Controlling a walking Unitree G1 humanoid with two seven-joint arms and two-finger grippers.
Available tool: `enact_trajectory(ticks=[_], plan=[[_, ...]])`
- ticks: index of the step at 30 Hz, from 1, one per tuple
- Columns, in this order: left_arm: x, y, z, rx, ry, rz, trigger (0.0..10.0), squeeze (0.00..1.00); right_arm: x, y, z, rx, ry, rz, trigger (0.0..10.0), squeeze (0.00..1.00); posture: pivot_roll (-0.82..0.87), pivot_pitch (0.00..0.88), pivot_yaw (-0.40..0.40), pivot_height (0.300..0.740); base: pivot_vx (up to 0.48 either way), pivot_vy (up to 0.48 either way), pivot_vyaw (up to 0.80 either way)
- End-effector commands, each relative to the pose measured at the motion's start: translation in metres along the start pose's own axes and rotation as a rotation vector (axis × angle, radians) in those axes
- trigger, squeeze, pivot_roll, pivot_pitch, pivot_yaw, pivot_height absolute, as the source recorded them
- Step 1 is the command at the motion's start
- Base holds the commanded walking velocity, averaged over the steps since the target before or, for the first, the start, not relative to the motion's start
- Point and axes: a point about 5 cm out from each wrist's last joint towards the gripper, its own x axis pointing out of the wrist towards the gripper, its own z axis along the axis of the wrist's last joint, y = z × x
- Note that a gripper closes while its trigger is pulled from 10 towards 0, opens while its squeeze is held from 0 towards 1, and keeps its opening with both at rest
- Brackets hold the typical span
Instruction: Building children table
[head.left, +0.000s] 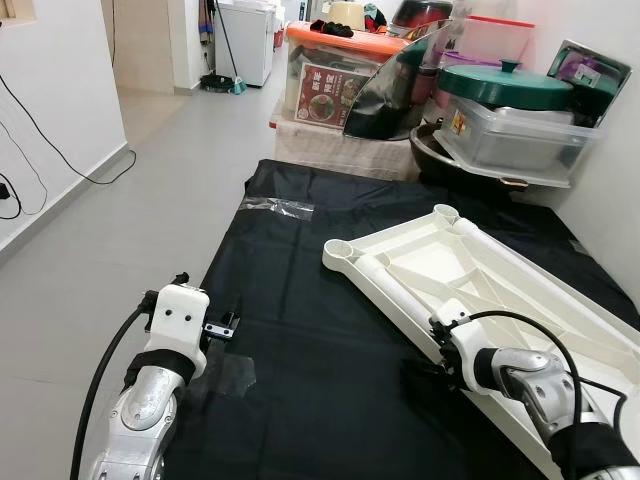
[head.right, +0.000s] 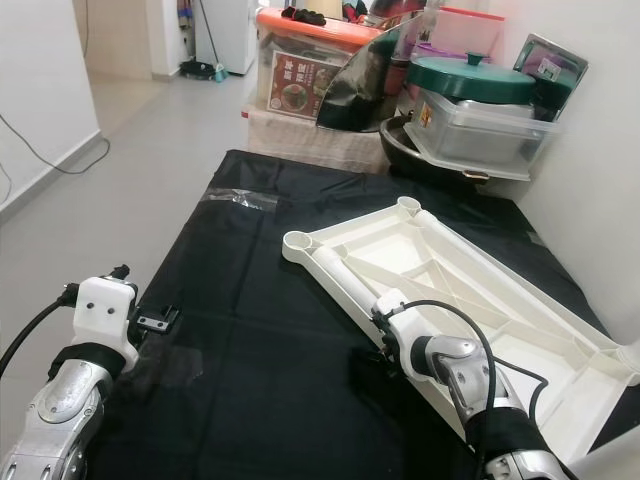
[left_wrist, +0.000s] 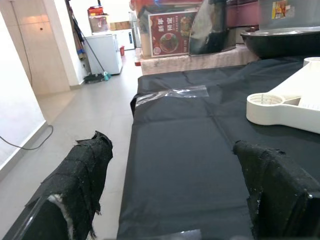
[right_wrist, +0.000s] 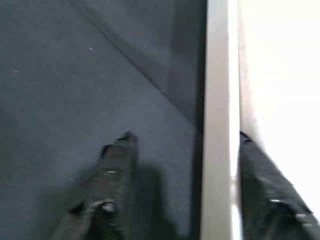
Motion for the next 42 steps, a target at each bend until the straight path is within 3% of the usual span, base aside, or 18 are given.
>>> enact_trajectory(ticks=[1,3,5,8,14,16,19,22,24,26,27,28,32,33,34,35,36,42], plan=[[0.0,-0.004,-0.005,-0.002,0.017,-0.011,10.0,0.0,0.006,0.014,-0.024,-0.003,0.086,0.074,0.0,0.0,0.07,0.0,-0.155,0.74,0.0,0.0,0.0],[0.0,-0.005,-0.005,-0.002,0.016,-0.013,10.0,0.0,0.006,0.015,-0.023,-0.038,0.072,0.082,0.0,0.0,0.07,0.0,-0.155,0.74,0.0,0.0,0.0],[0.0,-0.005,-0.005,-0.001,0.016,-0.014,10.0,0.0,0.003,0.017,-0.017,-0.155,0.035,0.127,0.0,0.0,0.07,0.0,-0.157,0.74,0.0,0.0,0.0],[0.0,-0.005,-0.006,0.0,0.016,-0.014,10.0,0.0,0.002,0.019,-0.015,-0.194,0.027,0.146,0.0,0.0,0.07,0.0,-0.157,0.74,0.0,0.0,0.0],[-0.001,-0.003,-0.007,0.004,0.021,-0.006,10.0,0.0,-0.01,0.032,-0.008,-0.488,-0.049,0.31,0.0,0.0,0.06,0.0,-0.162,0.74,0.0,0.0,0.0],[-0.002,-0.004,-0.008,0.003,0.021,-0.008,10.0,0.0,-0.016,0.035,-0.008,-0.542,-0.067,0.367,0.0,0.0,0.06,0.0,-0.162,0.74,0.0,0.0,0.0],[-0.001,-0.006,-0.009,0.003,0.023,-0.015,10.0,0.0,-0.028,0.037,-0.011,-0.694,-0.034,0.476,0.0,0.0,0.06,0.0,-0.162,0.74,0.0,0.0,0.0],[-0.001,-0.007,-0.009,0.003,0.024,-0.017,10.0,0.0,-0.033,0.037,-0.013,-0.752,-0.014,0.522,0.0,0.0,0.06,0.0,-0.162,0.74,0.0,0.0,0.0],[0.0,-0.007,-0.01,0.003,0.024,-0.019,10.0,0.0,-0.044,0.036,-0.01,-0.869,0.001,0.609,0.0,0.0,0.05,0.0,-0.162,0.74,0.0,0.0,0.0],[0.0,-0.006,-0.01,0.003,0.025,-0.019,10.0,0.0,-0.051,0.03,-0.012,-1.05,0.054,0.655,0.0,0.0,0.04,0.0,-0.157,0.74,0.0,0.0,0.0],[0.0,-0.006,-0.01,0.003,0.025,-0.019,10.0,0.0,-0.051,0.03,-0.012,-1.05,0.054,0.655,0.0,0.0,0.04,0.0,-0.157,0.74,0.0,0.0,0.0],[0.0,-0.007,-0.01,0.003,0.025,-0.022,10.0,0.0,-0.053,0.022,-0.014,-1.155,0.114,0.652,0.0,0.0,0.04,0.0,-0.158,0.74,0.0,0.0,0.0],[0.0,-0.008,-0.01,0.002,0.025,-0.024,10.0,0.0,-0.055,0.017,-0.015,-1.216,0.151,0.655,0.0,0.0,0.04,0.0,-0.16,0.74,0.0,0.0,0.0],[0.001,-0.009,-0.01,0.001,0.025,-0.025,10.0,0.0,-0.056,0.005,-0.011,-1.306,0.208,0.616,0.0,0.0,0.04,0.0,-0.161,0.74,0.0,0.0,0.0],[0.001,-0.009,-0.01,0.001,0.025,-0.025,10.0,0.0,-0.056,0.005,-0.011,-1.306,0.208,0.616,0.0,0.0,0.04,0.0,-0.161,0.74,0.0,0.0,0.0],[0.001,-0.01,-0.01,0.001,0.025,-0.026,10.0,0.0,-0.055,-0.016,0.001,-1.447,0.297,0.505,0.0,0.0,0.04,0.0,-0.163,0.74,0.0,0.0,0.0],[0.001,-0.01,-0.01,0.001,0.025,-0.026,10.0,0.0,-0.055,-0.023,0.005,-1.485,0.322,0.469,0.0,0.0,0.04,0.0,-0.162,0.74,0.0,0.0,0.0],[0.001,-0.01,-0.011,0.004,0.027,-0.028,10.0,0.0,-0.061,-0.035,0.005,-1.556,0.383,0.44,0.0,0.0,0.04,0.0,-0.165,0.74,0.0,0.0,0.0]])
